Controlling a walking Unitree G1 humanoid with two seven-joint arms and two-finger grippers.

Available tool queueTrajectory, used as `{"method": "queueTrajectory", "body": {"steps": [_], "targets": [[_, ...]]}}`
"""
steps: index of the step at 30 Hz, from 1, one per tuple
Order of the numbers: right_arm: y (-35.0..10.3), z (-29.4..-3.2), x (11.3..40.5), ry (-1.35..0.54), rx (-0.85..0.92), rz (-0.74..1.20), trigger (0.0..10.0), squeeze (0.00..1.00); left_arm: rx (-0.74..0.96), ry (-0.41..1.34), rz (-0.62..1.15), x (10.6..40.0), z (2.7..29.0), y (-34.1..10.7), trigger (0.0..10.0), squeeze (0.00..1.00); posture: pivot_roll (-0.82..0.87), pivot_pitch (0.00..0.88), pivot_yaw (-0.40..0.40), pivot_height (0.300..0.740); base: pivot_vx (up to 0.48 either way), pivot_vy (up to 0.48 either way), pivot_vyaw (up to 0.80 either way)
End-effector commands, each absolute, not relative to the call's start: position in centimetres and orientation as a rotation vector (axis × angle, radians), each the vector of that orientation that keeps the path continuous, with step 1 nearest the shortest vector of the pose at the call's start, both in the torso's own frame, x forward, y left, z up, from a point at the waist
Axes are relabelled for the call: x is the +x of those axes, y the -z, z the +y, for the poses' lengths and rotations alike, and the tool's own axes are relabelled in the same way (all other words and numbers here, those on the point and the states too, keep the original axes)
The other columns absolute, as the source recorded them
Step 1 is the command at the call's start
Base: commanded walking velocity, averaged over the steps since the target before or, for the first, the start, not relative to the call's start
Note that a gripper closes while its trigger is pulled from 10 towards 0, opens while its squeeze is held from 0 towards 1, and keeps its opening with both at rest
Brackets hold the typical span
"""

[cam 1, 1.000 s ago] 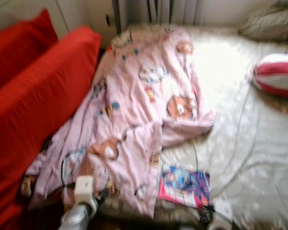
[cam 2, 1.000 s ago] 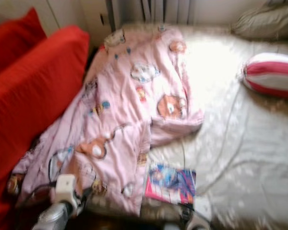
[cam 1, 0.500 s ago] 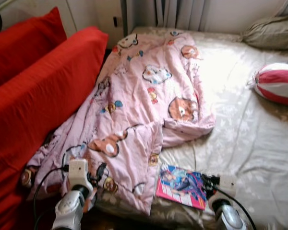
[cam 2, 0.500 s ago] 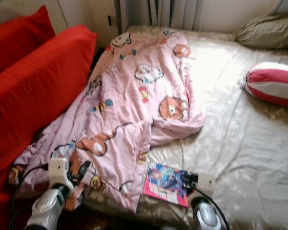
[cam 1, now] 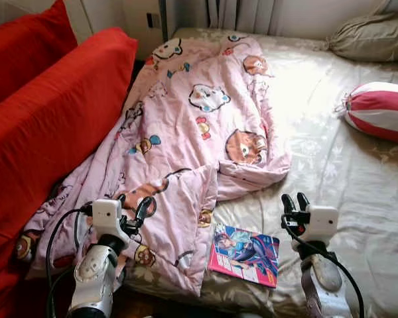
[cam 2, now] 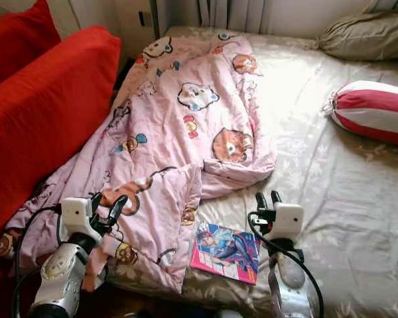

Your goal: Clean up the room

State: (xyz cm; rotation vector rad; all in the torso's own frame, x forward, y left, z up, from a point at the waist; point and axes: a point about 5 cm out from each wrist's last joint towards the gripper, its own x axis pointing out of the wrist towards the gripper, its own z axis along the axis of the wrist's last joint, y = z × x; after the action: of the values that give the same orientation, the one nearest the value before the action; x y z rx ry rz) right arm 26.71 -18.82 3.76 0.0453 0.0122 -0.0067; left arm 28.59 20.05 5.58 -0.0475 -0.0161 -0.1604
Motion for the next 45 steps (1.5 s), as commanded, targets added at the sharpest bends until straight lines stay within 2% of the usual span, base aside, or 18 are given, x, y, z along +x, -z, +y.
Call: {"method": "queueTrajectory", "body": {"steps": [1,17,28,45], "targets": [[-3.6,-19.1,26.3,0.019,0.039,0.017,10.0,0.00,-0.034,0.162,-0.011,28.1,20.1,-5.3,10.0,0.00,-0.06,0.203,-0.032,0.740,0.000,0.000,0.00],[-4.5,-19.6,25.6,0.055,0.024,0.020,10.0,0.00,-0.044,0.165,-0.047,28.0,20.1,-6.8,10.0,0.00,-0.06,0.194,-0.043,0.740,0.000,0.000,0.00],[-5.0,-19.6,27.6,0.059,0.030,0.014,10.0,0.00,-0.052,0.168,-0.050,30.1,19.9,-7.4,10.0,0.00,-0.05,0.129,-0.019,0.740,0.000,0.000,0.00],[-5.4,-19.5,28.6,0.057,0.020,0.010,10.0,0.00,-0.058,0.172,-0.084,31.7,19.6,-8.7,10.0,0.00,-0.06,0.000,-0.001,0.740,0.000,0.000,0.00]]}}
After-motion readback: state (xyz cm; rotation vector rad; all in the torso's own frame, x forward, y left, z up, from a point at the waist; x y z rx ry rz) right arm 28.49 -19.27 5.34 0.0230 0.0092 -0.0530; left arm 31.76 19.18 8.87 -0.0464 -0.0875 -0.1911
